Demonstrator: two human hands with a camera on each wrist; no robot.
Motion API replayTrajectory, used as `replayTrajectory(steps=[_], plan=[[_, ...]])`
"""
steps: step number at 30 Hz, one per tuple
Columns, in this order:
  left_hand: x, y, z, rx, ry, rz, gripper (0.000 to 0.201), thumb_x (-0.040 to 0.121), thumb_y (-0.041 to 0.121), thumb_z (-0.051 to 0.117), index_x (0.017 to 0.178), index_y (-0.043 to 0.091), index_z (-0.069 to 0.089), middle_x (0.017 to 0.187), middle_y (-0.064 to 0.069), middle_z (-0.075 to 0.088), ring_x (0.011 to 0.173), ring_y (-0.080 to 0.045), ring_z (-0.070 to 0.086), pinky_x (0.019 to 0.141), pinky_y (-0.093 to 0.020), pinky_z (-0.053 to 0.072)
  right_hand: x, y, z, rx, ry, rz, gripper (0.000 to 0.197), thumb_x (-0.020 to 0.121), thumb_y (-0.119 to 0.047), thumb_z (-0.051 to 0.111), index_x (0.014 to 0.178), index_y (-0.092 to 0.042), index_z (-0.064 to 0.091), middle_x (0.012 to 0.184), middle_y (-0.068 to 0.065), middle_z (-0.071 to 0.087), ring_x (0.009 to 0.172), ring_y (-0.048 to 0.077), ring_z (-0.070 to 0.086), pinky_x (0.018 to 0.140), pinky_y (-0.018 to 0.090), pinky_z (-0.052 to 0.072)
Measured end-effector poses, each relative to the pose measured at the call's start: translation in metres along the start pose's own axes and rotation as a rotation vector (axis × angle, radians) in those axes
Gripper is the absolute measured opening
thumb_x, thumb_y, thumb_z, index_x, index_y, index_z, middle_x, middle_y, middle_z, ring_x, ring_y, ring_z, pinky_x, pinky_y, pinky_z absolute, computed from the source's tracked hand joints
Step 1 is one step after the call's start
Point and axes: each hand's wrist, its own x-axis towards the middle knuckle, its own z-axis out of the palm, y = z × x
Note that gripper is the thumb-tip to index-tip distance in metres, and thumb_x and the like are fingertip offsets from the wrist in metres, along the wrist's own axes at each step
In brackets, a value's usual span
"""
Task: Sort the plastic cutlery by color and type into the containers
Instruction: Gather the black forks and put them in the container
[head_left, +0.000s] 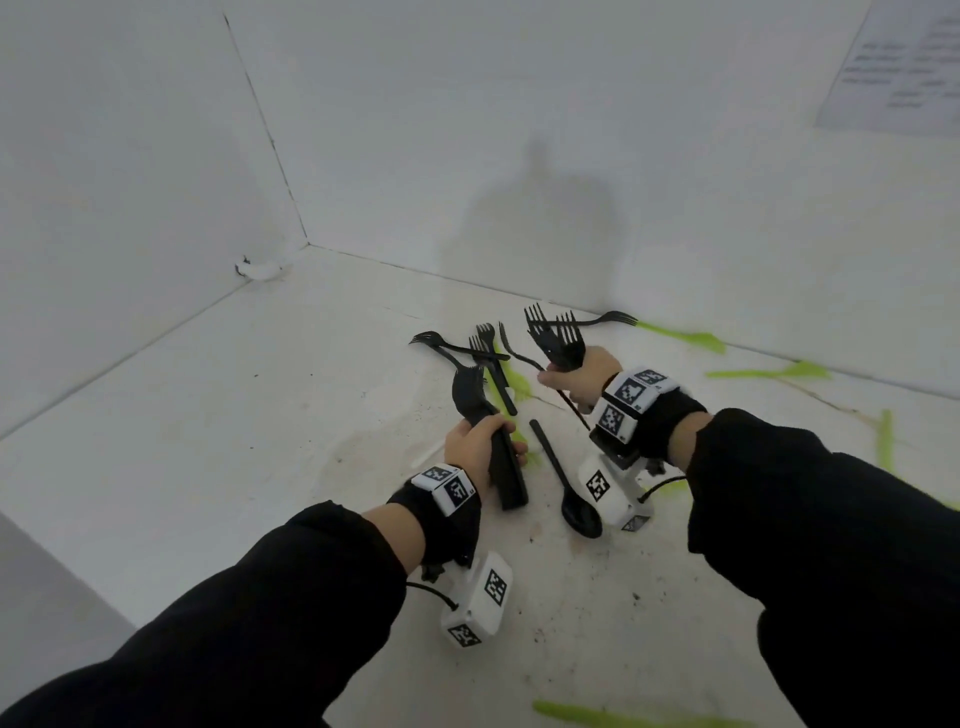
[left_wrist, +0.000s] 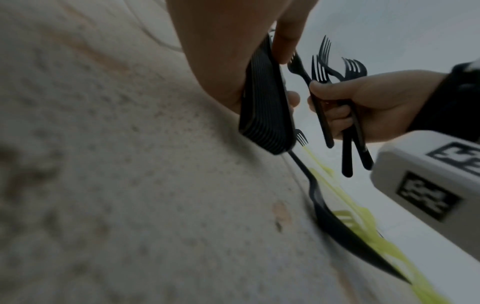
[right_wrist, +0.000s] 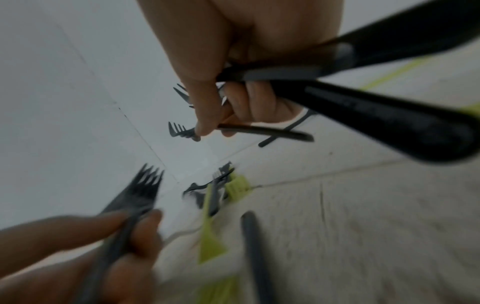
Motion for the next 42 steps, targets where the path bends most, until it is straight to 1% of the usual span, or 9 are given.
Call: replayTrajectory(steps=[3, 9, 13, 17, 20, 25, 29, 35, 42], plan=[[-0.012, 0.003, 0.01, -0.041, -0.024, 0.001, 0.01, 0.095, 0.006, 0.048, 0.086, 0.003, 0.051, 0.073, -0.012, 0.057, 0.053, -0.024, 0.056, 0.049, -0.028, 0.05, -0.026, 0.009, 0.016, 0.084, -0.066, 0.014, 0.021, 0.082, -0.027, 0.068, 0.066, -0.02, 0.057, 0.055, 0.0, 0.048, 0.048, 0.014, 0.042, 0.051, 0.026, 0.036], [-0.032, -0.004, 0.017, -0.038, -0.011, 0.068, 0.03, 0.089, 0.009, 0.059, 0.116, -0.002, 0.057, 0.108, -0.025, 0.064, 0.096, -0.037, 0.064, 0.09, -0.052, 0.051, -0.061, 0.022, 0.037, 0.264, -0.036, -0.025, 0.027, 0.081, -0.015, 0.069, 0.061, -0.024, 0.054, 0.051, -0.008, 0.047, 0.04, 0.002, 0.042, 0.047, 0.019, 0.03], [-0.039, -0.011, 0.017, 0.038, -0.026, 0.102, 0.027, 0.088, 0.009, 0.061, 0.112, -0.003, 0.059, 0.098, -0.019, 0.065, 0.093, -0.034, 0.064, 0.09, -0.049, 0.052, -0.076, 0.023, 0.03, 0.265, -0.075, -0.044, 0.027, 0.082, -0.01, 0.067, 0.062, -0.023, 0.053, 0.047, -0.012, 0.046, 0.031, -0.003, 0.042, 0.04, 0.011, 0.031], [-0.043, -0.015, 0.014, 0.08, -0.008, 0.107, 0.007, 0.087, 0.013, 0.063, 0.092, 0.008, 0.062, 0.091, -0.015, 0.067, 0.089, -0.033, 0.064, 0.09, -0.049, 0.052, -0.083, 0.021, 0.024, 0.368, -0.136, 0.02, 0.019, 0.084, -0.005, 0.062, 0.071, -0.014, 0.052, 0.053, 0.003, 0.041, 0.043, 0.014, 0.039, 0.044, 0.023, 0.031], [-0.044, -0.018, 0.013, 0.073, -0.017, 0.117, 0.019, 0.087, 0.013, 0.063, 0.103, 0.002, 0.06, 0.082, -0.012, 0.063, 0.082, -0.03, 0.061, 0.088, -0.048, 0.052, -0.085, 0.021, 0.019, 0.57, -0.108, 0.078, 0.019, 0.091, 0.0, 0.05, 0.078, -0.013, 0.049, 0.062, 0.006, 0.038, 0.049, 0.016, 0.036, 0.043, 0.023, 0.031], [-0.049, -0.023, 0.014, 0.072, -0.068, 0.092, 0.011, 0.089, 0.014, 0.062, 0.098, 0.007, 0.06, 0.077, -0.009, 0.059, 0.071, -0.024, 0.057, 0.071, -0.036, 0.051, -0.088, 0.029, 0.021, 0.536, -0.105, -0.029, 0.004, 0.09, -0.012, 0.058, 0.093, -0.01, 0.06, 0.069, 0.004, 0.047, 0.055, 0.014, 0.044, 0.049, 0.024, 0.038], [-0.054, -0.028, 0.018, 0.085, -0.087, 0.105, 0.021, 0.09, 0.012, 0.06, 0.109, 0.004, 0.061, 0.089, -0.014, 0.064, 0.084, -0.031, 0.061, 0.086, -0.046, 0.051, -0.091, 0.031, 0.029, 0.505, -0.076, -0.023, 0.024, 0.093, -0.011, 0.052, 0.11, 0.005, 0.059, 0.067, 0.005, 0.045, 0.056, 0.014, 0.042, 0.051, 0.024, 0.037], [-0.055, -0.033, 0.021, 0.064, -0.09, 0.11, 0.005, 0.091, 0.009, 0.058, 0.092, 0.012, 0.061, 0.1, -0.02, 0.065, 0.093, -0.035, 0.063, 0.089, -0.053, 0.051, -0.092, 0.039, 0.031, 0.457, 0.024, -0.07, 0.006, 0.086, -0.012, 0.063, 0.089, -0.014, 0.059, 0.07, 0.003, 0.058, 0.061, 0.018, 0.055, 0.061, 0.032, 0.046], [-0.06, -0.039, 0.023, 0.038, -0.137, 0.089, 0.021, 0.094, 0.009, 0.053, 0.112, 0.001, 0.059, 0.095, -0.017, 0.065, 0.082, -0.031, 0.063, 0.089, -0.053, 0.05, -0.094, 0.043, 0.032, 0.33, 0.064, -0.044, 0.016, 0.089, -0.021, 0.057, 0.077, -0.014, 0.066, 0.072, 0.008, 0.064, 0.071, 0.031, 0.062, 0.082, 0.045, 0.051]])
